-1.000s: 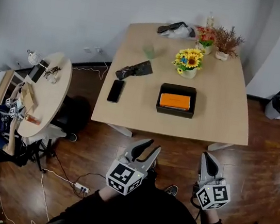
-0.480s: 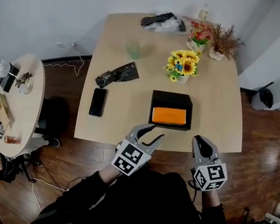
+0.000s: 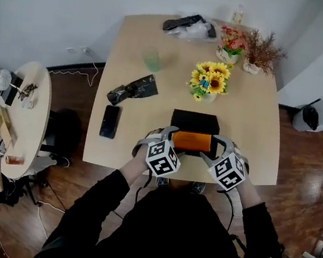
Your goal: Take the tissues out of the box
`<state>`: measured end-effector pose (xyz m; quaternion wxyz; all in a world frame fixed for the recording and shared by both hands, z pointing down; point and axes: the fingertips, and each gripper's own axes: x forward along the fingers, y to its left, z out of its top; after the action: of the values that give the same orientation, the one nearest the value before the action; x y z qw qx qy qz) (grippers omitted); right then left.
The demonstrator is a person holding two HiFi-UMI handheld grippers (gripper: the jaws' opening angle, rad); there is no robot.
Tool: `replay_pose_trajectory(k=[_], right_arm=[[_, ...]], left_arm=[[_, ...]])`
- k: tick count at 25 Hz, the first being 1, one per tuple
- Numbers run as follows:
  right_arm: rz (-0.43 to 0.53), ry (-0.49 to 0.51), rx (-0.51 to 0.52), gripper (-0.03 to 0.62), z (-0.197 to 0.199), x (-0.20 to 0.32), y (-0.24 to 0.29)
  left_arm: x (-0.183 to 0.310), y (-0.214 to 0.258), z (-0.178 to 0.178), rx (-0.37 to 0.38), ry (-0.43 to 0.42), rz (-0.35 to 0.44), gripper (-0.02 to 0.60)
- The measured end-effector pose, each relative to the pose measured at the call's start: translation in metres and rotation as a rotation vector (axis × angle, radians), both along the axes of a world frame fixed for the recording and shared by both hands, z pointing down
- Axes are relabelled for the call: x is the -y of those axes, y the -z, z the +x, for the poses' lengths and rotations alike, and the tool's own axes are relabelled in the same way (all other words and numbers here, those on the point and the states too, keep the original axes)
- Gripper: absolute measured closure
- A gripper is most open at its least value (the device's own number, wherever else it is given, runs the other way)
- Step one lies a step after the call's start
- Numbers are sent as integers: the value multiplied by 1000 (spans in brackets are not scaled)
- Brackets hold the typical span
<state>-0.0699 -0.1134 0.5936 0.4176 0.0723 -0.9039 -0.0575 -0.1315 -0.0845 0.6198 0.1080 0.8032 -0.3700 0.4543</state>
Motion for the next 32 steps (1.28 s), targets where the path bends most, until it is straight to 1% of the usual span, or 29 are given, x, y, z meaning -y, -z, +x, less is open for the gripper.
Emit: replay_pose_trajectory(k=[2, 3, 5, 6, 9, 12, 14, 17, 21, 25, 26, 28, 32], right_arm=[[25, 120, -99, 277, -8, 5, -15], [21, 175, -143, 268, -10, 4, -23], [-19, 253, -206, 264, -13, 2, -35], [-45, 269, -220, 264, -14, 1, -39], [-111, 264, -236, 260, -16, 5, -46], [-142, 263, -258, 236, -15, 6, -54], [-158, 256, -270, 240, -17, 6, -60], [-162, 234, -282, 267, -20, 9, -69], [-130, 201, -293, 293, -21, 11, -74], [-114, 181, -316, 309, -19, 8, -72], [-101, 172, -311, 312, -19, 7, -67], [-45, 156, -274, 315, -21, 8, -48], [92, 142, -188, 315, -19, 8, 12]], left_arm=[[3, -18, 4, 55, -81, -71, 245], [4, -22, 3, 62, -99, -101, 245], [10, -24, -2, 52, -93, -137, 235], [13, -25, -6, 44, -87, -152, 235], [13, -25, -4, -4, -96, -210, 235], [14, -27, 1, -22, -114, -234, 236], [16, -32, -1, -35, -95, -255, 236], [19, -40, -4, -49, -65, -279, 245], [18, -44, -2, -3, -73, -269, 324], [15, -42, 1, 2, -78, -255, 339], [15, -37, 1, 6, -77, -235, 341], [14, -20, -3, 28, -66, -170, 342], [13, 38, -4, 83, -58, -17, 341]])
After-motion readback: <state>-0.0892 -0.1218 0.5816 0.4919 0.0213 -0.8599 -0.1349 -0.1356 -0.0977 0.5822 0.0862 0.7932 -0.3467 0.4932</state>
